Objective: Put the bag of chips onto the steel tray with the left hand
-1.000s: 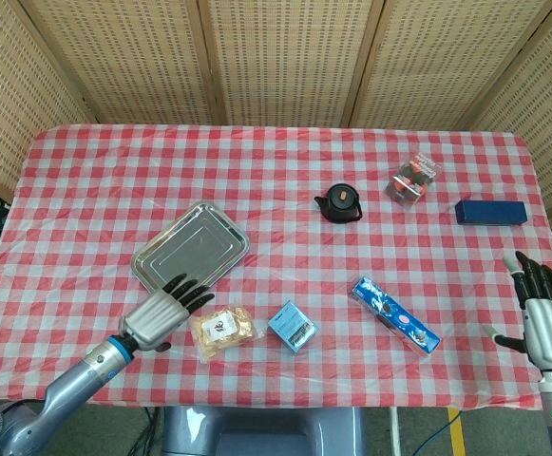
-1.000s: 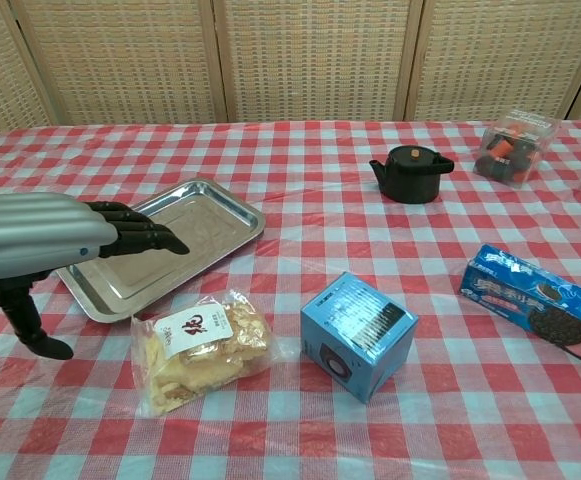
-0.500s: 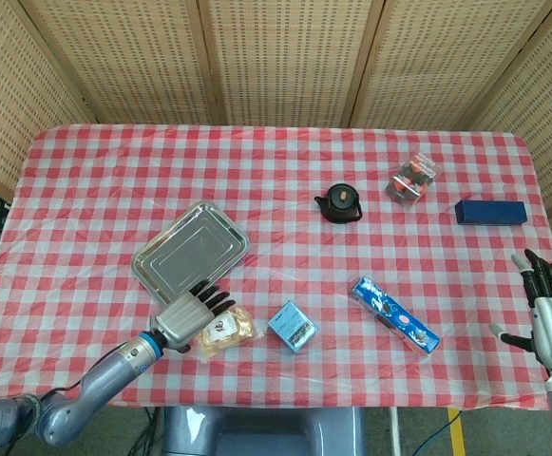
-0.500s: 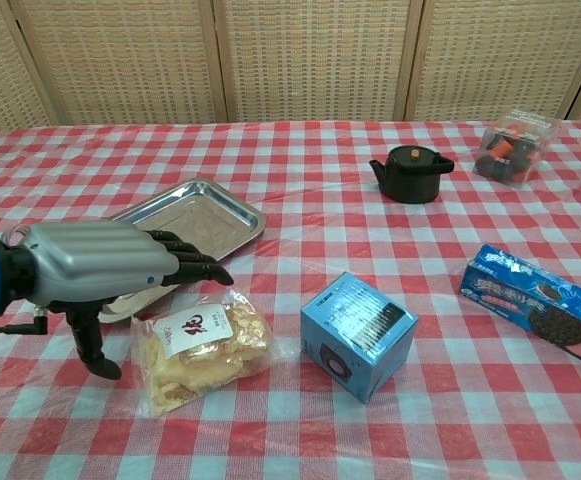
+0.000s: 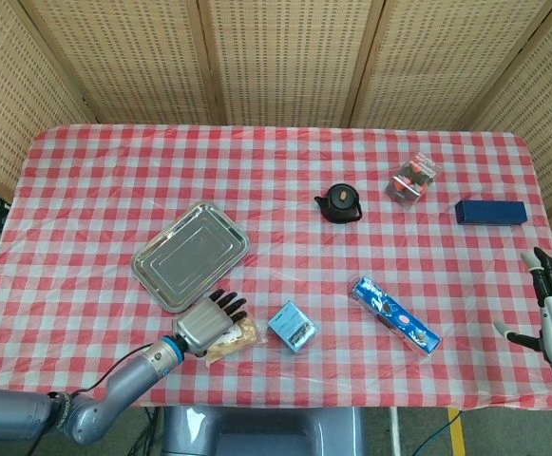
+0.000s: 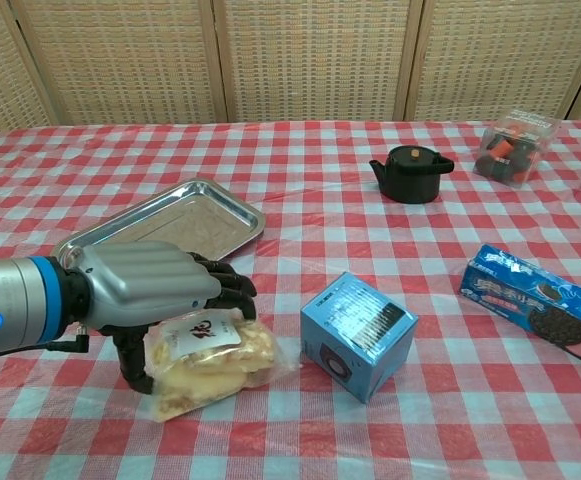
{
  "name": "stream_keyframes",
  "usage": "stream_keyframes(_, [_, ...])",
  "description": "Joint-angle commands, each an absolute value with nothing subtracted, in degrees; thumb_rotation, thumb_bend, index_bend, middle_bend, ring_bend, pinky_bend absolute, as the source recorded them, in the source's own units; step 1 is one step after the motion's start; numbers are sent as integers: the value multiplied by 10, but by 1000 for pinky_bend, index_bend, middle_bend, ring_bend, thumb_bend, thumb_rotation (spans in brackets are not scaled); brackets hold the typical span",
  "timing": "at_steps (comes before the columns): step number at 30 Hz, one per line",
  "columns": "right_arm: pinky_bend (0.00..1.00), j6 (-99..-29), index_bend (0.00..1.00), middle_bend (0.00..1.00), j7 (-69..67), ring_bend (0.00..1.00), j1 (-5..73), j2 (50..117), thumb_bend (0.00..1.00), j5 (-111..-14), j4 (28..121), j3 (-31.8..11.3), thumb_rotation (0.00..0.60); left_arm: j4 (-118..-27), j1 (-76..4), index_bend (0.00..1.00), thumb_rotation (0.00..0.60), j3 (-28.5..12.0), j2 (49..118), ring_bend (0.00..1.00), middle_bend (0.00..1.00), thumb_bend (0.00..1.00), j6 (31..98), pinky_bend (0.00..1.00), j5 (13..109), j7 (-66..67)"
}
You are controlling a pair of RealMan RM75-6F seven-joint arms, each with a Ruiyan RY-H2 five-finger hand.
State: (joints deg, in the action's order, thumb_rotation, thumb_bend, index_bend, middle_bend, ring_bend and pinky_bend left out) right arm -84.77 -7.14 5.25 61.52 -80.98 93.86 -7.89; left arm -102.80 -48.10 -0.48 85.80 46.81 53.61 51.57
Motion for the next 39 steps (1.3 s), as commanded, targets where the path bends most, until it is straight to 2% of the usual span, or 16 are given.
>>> stream_keyframes(1, [0,-849,0,0,-73,0,51,614,73,-811,939,-79,600,-1019,-481,362,600,7,872,100,124,330,496,216,543,520])
stream_keyframes(7, [0,-851,0,0,-73,0,51,613,73,-813,940,-79,600,-1026,-473,391,600,9,862,118,148,341,525,237,577,490])
stream_keyframes(16, [0,-853,0,0,-68,0,50,614,72,-817,942,-78,600,-1054,-460,391,600,-18,776,118,148,341,564,230,620,419])
stream_keyframes(23, [0,-851,0,0,-62,0,51,616,73,-821,944,-75,600,-1036,-455,391,600,-30,722,117,148,340,568,230,624,381])
stream_keyframes(37, [0,-849,0,0,-59,0,53,617,73,-827,947,-72,600,-939,-453,389,600,-49,733,118,146,333,550,226,602,314])
stream_keyframes(39, [0,-848,0,0,-59,0,53,617,73,-827,947,-71,600,-930,-456,365,600,-52,737,108,116,327,547,202,595,316])
